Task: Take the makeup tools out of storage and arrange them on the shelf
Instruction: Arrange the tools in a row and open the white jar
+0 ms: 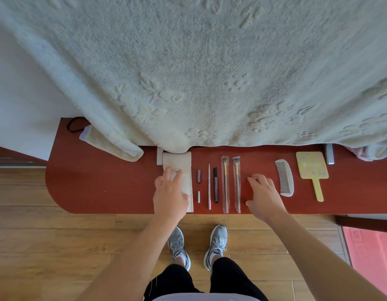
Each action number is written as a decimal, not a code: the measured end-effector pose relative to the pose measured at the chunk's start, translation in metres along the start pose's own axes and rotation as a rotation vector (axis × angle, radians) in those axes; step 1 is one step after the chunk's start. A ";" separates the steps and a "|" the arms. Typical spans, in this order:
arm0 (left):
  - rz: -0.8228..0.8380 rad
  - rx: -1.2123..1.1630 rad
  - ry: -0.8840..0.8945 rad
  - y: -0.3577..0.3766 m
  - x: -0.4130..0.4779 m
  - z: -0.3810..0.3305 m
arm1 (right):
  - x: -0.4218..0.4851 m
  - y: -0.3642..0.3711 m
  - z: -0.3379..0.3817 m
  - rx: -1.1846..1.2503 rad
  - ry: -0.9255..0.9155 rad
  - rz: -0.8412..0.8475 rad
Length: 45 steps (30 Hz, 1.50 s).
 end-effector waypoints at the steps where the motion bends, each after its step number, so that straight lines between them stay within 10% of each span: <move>1: -0.001 -0.003 0.001 0.000 0.000 0.000 | 0.000 0.000 0.000 0.000 0.000 0.001; 45: 0.023 -0.019 0.027 -0.001 0.004 0.005 | -0.001 0.001 -0.001 0.042 0.006 -0.015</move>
Point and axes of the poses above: each hand's wrist, its own x-axis towards the middle knuckle, its own y-axis out of the palm, z = x × y, the point moved 6 cm from there along x, towards the middle knuckle, and after that the axes turned 6 degrees about -x, right-handed, at the moved point
